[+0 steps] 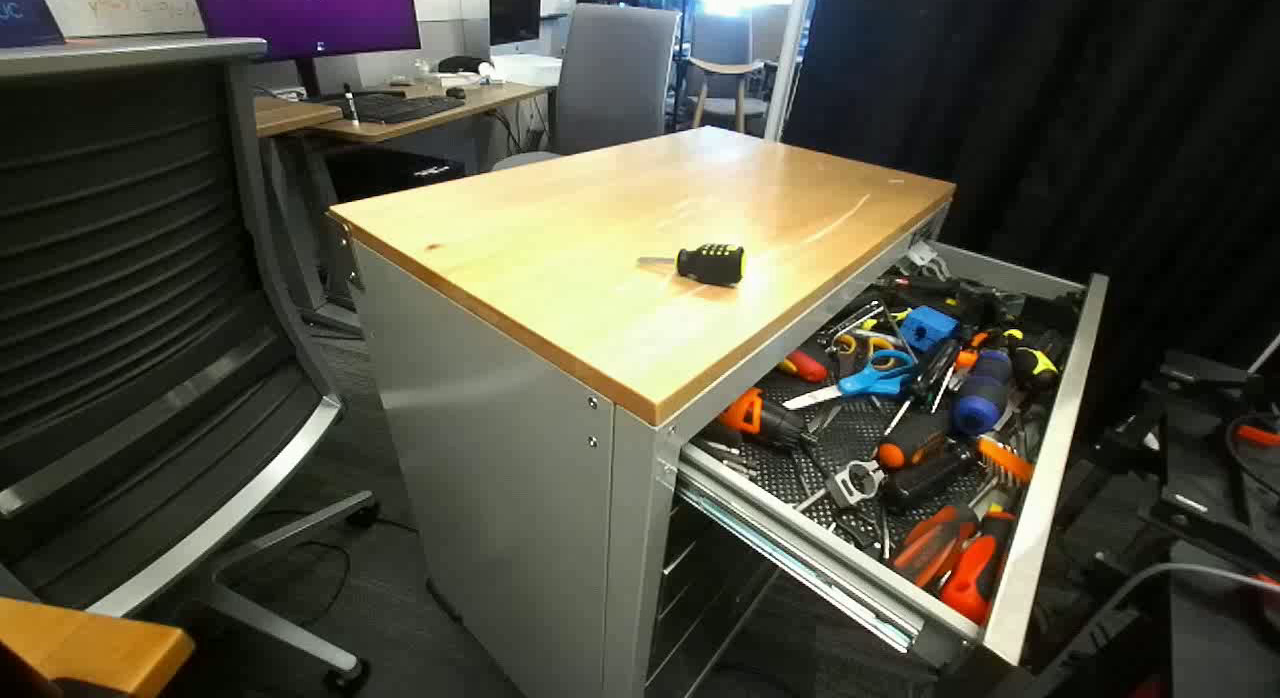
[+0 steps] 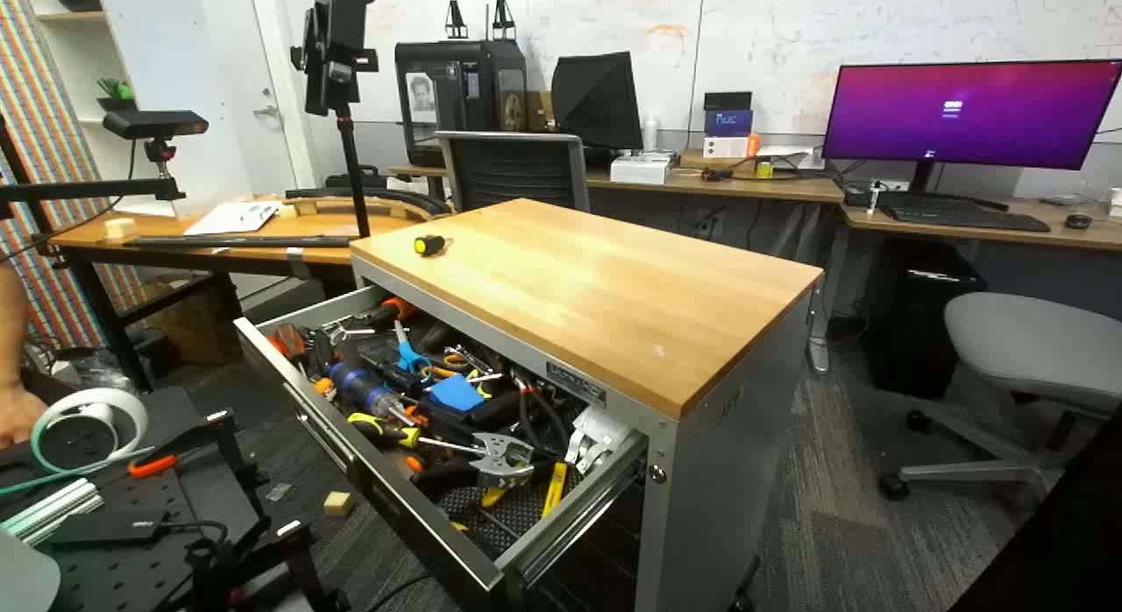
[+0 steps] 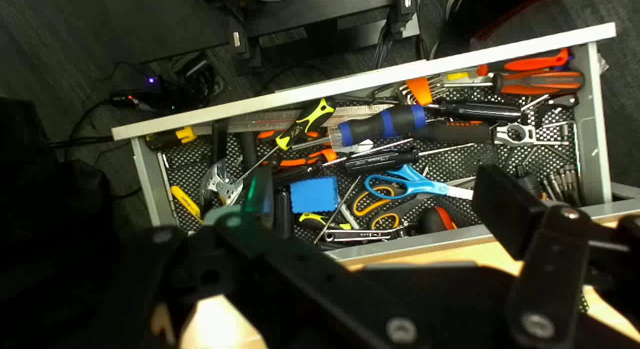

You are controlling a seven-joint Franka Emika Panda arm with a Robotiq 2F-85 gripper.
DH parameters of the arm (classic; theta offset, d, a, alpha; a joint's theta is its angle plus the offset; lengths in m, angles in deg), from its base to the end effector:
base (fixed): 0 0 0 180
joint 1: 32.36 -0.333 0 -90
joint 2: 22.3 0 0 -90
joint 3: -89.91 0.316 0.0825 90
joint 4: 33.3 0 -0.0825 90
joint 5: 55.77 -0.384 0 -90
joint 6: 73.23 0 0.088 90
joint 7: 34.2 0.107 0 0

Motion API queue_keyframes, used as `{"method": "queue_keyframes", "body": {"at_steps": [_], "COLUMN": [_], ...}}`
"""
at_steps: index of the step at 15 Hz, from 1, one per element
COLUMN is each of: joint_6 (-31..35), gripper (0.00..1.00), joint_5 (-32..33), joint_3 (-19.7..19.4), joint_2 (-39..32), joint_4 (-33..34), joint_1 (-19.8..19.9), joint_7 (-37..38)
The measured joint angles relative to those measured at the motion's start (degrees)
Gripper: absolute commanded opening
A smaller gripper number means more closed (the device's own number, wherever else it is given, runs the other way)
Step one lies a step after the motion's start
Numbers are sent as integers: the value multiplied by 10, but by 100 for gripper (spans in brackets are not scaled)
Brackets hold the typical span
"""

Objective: Place the screwdriver in the drawer then close the drawer

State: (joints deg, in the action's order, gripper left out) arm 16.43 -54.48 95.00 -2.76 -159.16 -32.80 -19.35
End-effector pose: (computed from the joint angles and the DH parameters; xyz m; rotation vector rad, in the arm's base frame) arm 0.4156 0.0407 0.5014 2.9997 -0.2540 -0.4223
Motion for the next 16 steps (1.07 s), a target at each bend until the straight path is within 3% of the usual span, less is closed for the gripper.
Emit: {"method": "queue_keyframes", "body": {"at_steps": [8, 12, 16], "joint_6": [21, 145, 270], "gripper": [100, 100, 100], "joint_5": [0, -7, -18], "joint_3": [0, 3, 21], "joint_2": [-6, -78, -202], "joint_4": [-1, -10, 11], "joint_1": [0, -16, -49], "joint_7": [0, -8, -33]}}
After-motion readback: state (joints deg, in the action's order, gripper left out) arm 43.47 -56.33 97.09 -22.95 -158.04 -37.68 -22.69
